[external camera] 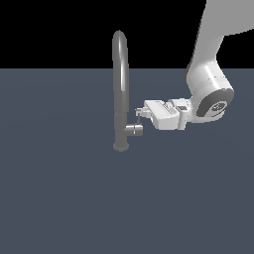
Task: Turn on the faucet by rotating a designated handle.
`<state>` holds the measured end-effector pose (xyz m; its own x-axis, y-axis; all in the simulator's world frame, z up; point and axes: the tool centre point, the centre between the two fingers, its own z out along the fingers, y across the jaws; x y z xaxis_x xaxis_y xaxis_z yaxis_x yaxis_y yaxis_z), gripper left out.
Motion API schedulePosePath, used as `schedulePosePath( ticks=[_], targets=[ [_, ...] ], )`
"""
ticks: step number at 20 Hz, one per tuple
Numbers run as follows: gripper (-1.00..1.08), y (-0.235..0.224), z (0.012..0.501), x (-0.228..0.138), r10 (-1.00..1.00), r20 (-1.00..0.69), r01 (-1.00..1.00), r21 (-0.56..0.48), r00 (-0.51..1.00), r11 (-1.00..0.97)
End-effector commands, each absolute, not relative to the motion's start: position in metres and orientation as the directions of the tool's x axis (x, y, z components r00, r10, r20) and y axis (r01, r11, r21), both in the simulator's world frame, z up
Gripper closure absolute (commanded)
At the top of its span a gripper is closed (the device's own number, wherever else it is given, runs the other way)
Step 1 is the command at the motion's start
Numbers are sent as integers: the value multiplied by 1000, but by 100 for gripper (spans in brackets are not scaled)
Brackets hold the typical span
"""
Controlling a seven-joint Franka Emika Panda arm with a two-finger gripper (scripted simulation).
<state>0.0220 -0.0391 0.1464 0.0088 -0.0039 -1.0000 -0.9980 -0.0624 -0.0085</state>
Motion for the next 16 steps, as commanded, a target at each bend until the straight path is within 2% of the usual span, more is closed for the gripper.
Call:
schedulePosePath(
  ticks=[1,8,10,16],
  targets=[
    [108,-40,146,13,-1,-1000,-998,-4,4,-66],
    [108,-41,146,-9,0,-1000,-998,-4,4,-68],
    [108,-41,149,-2,-4,-1000,-998,-16,17,-64],
    [108,-42,135,-26,-1,-1000,-998,-9,9,-66]
  ],
)
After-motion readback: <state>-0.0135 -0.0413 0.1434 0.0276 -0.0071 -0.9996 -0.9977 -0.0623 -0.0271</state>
